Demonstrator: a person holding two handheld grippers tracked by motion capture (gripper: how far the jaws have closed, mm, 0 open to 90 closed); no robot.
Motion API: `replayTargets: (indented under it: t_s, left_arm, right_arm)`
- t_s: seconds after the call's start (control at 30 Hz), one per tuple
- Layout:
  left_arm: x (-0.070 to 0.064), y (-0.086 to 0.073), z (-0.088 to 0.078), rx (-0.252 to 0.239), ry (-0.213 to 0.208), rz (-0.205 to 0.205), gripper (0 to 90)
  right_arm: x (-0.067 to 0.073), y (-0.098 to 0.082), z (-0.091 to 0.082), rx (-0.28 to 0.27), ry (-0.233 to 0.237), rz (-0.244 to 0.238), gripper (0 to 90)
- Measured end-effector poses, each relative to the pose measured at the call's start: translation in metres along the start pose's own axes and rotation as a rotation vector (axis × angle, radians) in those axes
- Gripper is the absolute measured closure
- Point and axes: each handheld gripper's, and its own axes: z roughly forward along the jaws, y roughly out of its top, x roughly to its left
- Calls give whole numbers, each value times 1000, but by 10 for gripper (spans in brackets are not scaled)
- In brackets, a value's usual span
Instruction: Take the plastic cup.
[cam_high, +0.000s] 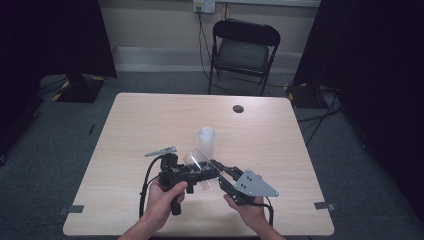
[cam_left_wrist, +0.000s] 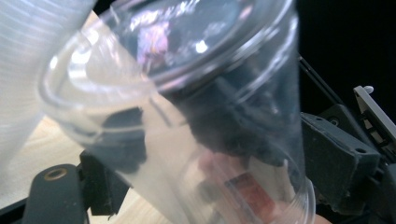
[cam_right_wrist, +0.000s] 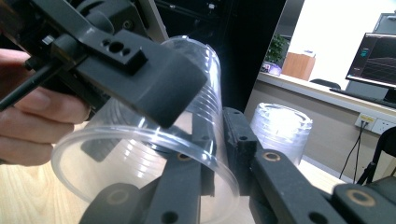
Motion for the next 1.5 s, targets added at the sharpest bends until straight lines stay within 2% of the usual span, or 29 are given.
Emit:
replayTargets:
  t_s: [0.07,0.4,0.53,0.63,0.87,0.93,0.97,1.13,1.23,1.3,1.33,1.43,1.5]
  left_arm:
    - [-2,1,-1,3,28,47,178]
    - [-5,4,-5,-7,39,90,150]
    - [-4,6,-7,-20,67,104,152]
    - [-5,9,-10,-27,104,146,151]
    - [-5,8,-10,-13,109,166,152]
    - [-6,8,-10,-28,112,170,158]
    - [-6,10,-14,-50,123,186,159]
    - [-5,15,-22,-82,153,201,157]
    - [-5,18,-26,-93,193,239,155]
    - [-5,19,-27,-91,222,262,155]
    - [-5,19,-28,-93,225,266,155]
    - [-4,19,-28,-90,228,272,155]
    - [-4,18,-29,-89,240,283,154]
  right_arm:
    - [0,0,0,15,8,-1,846]
    - [4,1,-2,51,23,1,875]
    - [5,1,-4,57,36,-1,878]
    - [8,-1,-3,76,45,-2,889]
    - [8,-2,-4,86,55,1,891]
    - [8,-2,-6,93,67,4,891]
    - [8,-3,-7,100,74,9,892]
    - [9,-7,-9,124,89,8,893]
    - [7,-8,-8,142,102,19,893]
    - [4,-10,-6,172,120,46,893]
    - [4,-10,-6,172,120,46,893]
    - [-1,-12,-4,217,153,96,895]
    - [-3,-13,-4,225,156,102,895]
